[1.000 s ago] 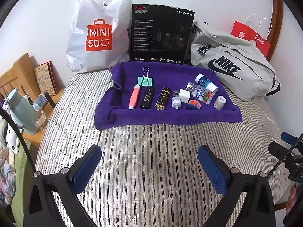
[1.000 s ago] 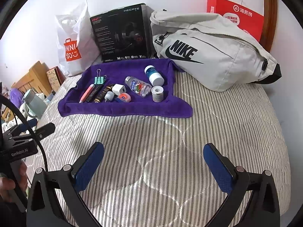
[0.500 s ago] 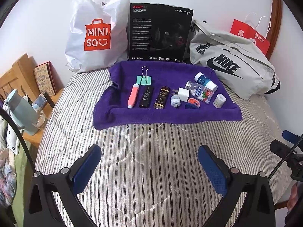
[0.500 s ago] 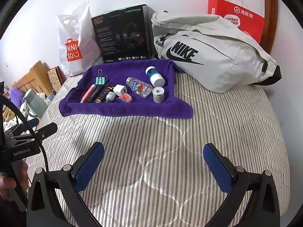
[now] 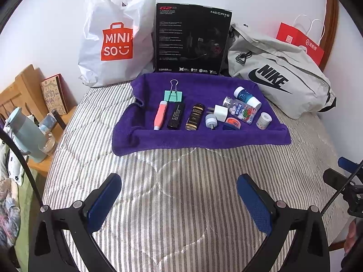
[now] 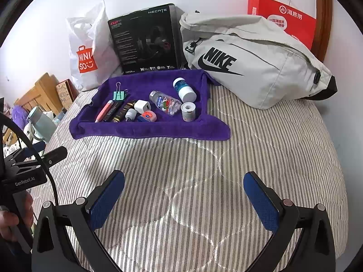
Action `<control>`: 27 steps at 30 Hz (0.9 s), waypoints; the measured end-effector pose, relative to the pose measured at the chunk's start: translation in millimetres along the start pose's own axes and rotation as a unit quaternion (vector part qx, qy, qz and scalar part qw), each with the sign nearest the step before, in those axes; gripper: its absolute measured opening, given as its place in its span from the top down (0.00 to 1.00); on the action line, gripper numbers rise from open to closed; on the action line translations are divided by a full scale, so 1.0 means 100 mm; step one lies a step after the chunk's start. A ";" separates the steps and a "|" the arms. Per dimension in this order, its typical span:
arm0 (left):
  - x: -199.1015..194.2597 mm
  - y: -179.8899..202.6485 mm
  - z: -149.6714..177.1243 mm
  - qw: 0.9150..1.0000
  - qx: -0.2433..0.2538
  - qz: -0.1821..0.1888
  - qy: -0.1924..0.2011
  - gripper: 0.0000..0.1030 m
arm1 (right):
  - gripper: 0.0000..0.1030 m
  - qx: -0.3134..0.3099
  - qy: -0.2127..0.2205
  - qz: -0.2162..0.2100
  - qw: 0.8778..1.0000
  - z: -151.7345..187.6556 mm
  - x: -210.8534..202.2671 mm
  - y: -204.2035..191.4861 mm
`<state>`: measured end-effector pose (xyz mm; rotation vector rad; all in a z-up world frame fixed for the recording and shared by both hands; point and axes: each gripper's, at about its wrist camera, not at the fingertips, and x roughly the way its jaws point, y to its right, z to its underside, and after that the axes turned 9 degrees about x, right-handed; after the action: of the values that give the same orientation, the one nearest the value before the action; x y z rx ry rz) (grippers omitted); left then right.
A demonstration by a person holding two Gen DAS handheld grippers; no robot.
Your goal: Organize rigid objects
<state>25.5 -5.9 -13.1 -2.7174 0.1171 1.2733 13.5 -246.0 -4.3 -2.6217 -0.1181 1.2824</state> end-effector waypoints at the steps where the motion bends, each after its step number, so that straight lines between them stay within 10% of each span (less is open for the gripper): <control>1: 0.00 0.00 0.00 1.000 -0.001 0.001 0.000 0.00 | 0.00 0.000 -0.001 0.000 1.000 0.00 0.01 0.00; 27: 0.00 -0.03 0.01 1.000 -0.001 0.000 0.001 0.00 | 0.00 -0.003 -0.003 0.001 1.000 0.02 0.02 -0.02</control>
<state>25.1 -2.8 -13.5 -2.7206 0.1142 1.2723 12.8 -243.4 -6.4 -2.6234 -0.1212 1.2940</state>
